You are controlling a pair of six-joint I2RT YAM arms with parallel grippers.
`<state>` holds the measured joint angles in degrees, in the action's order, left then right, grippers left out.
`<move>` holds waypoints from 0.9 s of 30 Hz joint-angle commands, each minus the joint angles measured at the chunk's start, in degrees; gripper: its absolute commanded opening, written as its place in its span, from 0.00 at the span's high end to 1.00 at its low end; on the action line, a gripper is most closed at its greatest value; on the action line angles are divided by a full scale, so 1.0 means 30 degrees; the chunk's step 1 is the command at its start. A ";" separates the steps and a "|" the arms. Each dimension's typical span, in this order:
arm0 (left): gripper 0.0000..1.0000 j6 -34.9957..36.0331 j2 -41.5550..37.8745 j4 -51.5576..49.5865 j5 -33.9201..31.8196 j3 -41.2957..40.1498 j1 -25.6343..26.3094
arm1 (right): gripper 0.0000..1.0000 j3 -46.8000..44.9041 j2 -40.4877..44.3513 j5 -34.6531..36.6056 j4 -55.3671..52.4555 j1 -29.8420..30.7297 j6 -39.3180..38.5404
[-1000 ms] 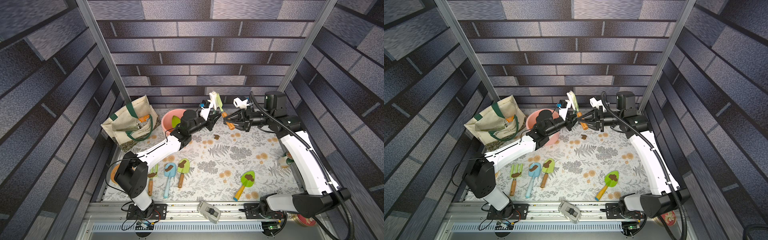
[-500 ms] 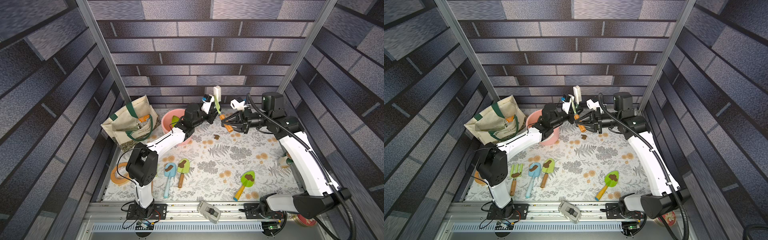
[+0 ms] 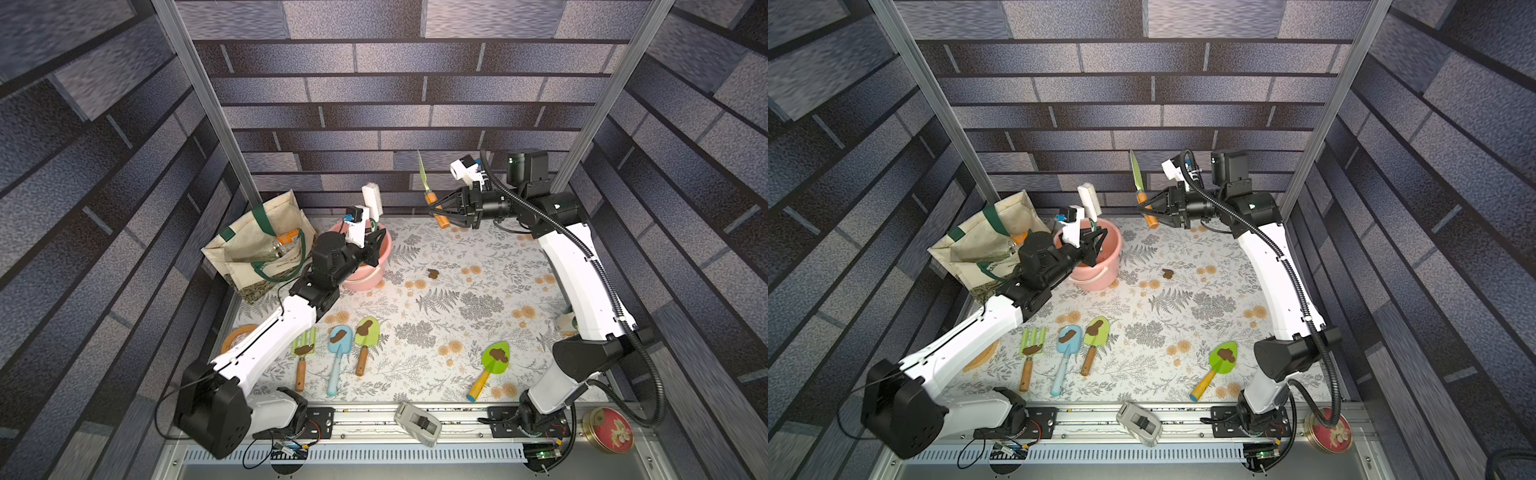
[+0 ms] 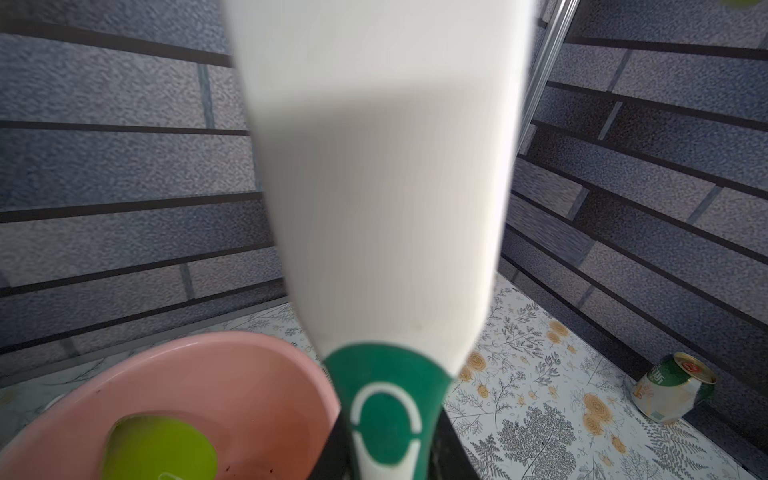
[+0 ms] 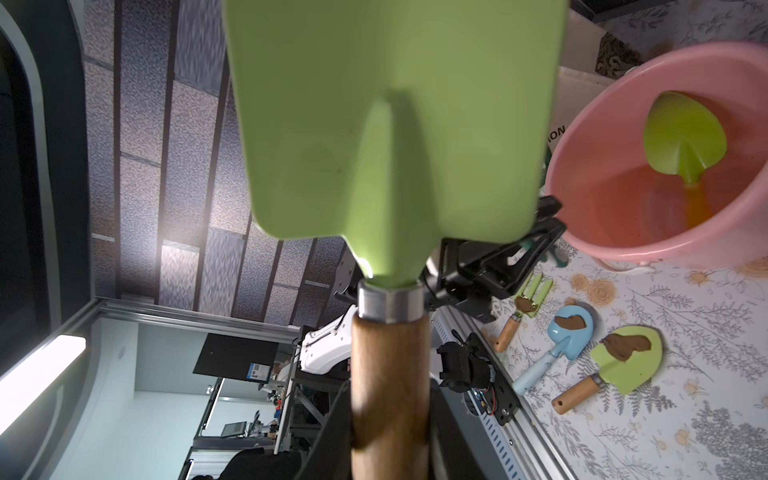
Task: Brush the soil off the hand trowel and place it into the bucket
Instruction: Brush off the soil from the hand trowel, then place the hand trowel in the bucket.
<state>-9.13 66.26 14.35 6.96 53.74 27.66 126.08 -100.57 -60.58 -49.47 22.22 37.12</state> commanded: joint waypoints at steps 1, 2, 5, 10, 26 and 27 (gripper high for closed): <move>1.00 -0.0190 -0.2884 -0.2543 -0.2172 -0.1333 0.0009 | 0.95 0.2153 -0.2472 0.1784 -0.2862 0.0788 -0.2456; 1.00 -0.0196 -0.3759 -0.3180 -0.2486 -0.1662 -0.0020 | 0.95 0.3080 -0.3355 0.2555 -0.3370 0.1038 -0.2941; 1.00 -0.0440 -0.5693 -0.4714 -0.2794 -0.2268 -0.0109 | 0.94 0.4783 -0.5546 0.4622 -0.3104 0.1804 -0.3432; 1.00 -0.0835 -0.7621 -0.6600 -0.3862 -0.2922 -0.0164 | 0.93 0.7231 -0.8723 0.7657 -0.1763 0.3595 -0.3999; 1.00 -0.1851 -1.1049 -0.8099 -0.5812 -0.4596 -0.0255 | 0.90 0.7240 -1.4238 1.8378 0.2449 0.7223 -0.5764; 1.00 -0.1854 -1.1121 -0.8050 -0.5819 -0.4649 -0.0283 | 0.89 0.6900 -1.4355 1.8467 0.2939 0.7335 -0.5718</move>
<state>-13.85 34.06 -9.85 -8.71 40.69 27.29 148.73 -142.58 -10.61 -46.37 43.72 20.95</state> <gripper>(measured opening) 0.217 0.238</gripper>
